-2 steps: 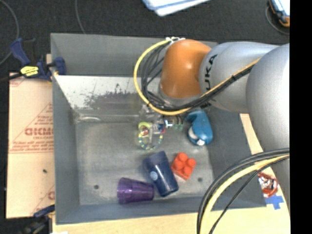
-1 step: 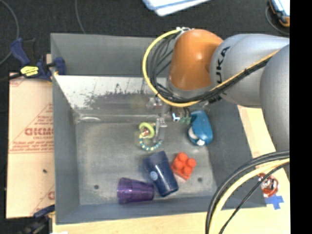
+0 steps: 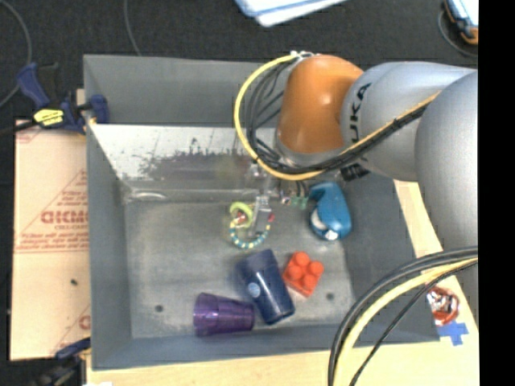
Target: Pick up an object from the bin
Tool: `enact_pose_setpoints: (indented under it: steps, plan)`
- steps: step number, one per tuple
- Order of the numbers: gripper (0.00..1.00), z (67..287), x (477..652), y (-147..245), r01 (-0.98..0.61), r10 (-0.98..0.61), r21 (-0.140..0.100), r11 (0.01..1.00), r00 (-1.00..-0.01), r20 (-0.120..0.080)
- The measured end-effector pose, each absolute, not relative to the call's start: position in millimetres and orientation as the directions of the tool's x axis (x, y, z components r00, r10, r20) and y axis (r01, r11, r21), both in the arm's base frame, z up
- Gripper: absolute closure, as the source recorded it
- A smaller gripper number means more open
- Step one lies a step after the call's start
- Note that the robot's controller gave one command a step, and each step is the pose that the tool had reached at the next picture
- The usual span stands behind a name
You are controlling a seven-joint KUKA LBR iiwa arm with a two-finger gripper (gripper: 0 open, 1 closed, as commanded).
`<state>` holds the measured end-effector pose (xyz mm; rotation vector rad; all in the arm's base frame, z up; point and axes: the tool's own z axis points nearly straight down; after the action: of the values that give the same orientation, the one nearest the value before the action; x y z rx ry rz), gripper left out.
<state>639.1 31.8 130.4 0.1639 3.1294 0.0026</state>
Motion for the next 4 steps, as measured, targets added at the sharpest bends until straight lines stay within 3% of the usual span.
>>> enact_pose_setpoints:
  steps: [1,2,4]
  plan:
    - [0.00,71.0,638.9,25.3,0.079,0.079,0.004,0.997,-0.997,-0.010]
    - [1.00,71.0,650.3,29.1,0.227,0.227,0.005,0.974,-0.974,-0.014]
    - [1.00,71.7,650.1,28.9,0.227,0.227,0.005,0.974,-0.974,-0.014]
